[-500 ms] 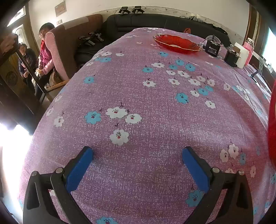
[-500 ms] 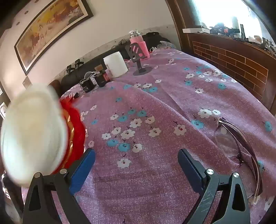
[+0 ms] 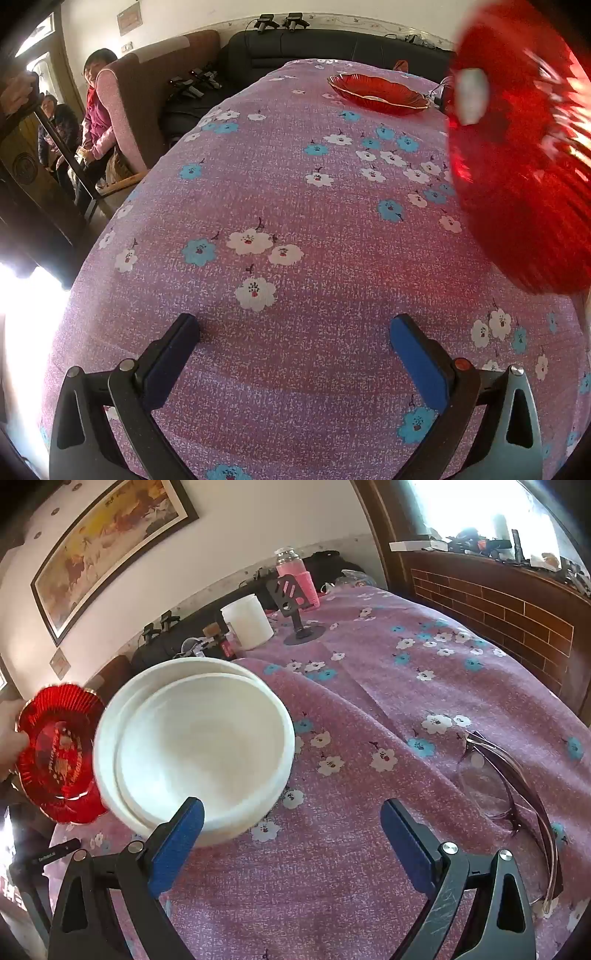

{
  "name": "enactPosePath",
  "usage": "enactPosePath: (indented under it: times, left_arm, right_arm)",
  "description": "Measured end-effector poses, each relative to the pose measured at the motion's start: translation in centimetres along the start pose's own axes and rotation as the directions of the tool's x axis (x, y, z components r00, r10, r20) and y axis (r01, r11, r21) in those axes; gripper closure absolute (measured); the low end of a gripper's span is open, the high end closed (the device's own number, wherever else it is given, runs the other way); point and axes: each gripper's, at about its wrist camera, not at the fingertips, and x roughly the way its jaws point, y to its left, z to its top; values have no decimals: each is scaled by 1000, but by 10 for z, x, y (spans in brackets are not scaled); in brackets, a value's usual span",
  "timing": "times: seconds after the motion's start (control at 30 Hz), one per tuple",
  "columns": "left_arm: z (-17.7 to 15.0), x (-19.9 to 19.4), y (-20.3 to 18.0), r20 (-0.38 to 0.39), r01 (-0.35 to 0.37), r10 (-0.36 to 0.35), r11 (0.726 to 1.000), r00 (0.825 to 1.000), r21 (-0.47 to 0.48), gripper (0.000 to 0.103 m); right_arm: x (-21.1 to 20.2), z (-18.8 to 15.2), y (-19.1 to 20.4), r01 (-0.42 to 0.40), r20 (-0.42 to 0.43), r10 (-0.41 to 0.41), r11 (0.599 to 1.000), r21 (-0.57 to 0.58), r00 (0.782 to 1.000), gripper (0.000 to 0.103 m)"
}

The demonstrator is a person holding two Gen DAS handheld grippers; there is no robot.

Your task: Organize plates and bowls

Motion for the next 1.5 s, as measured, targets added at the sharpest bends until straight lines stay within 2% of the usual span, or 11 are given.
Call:
enactPosePath:
  times: [1.2, 1.5]
  left_arm:
    - [-2, 0, 2, 0, 0, 0, 1000, 1000, 0, 0]
    - [0, 2, 2, -1, 0, 0, 1000, 1000, 0, 0]
  right_arm:
    - [0, 2, -3, -37, 6, 37, 999, 26, 999, 5]
    - [-5, 3, -10, -37, 28, 36, 997, 68, 999, 5]
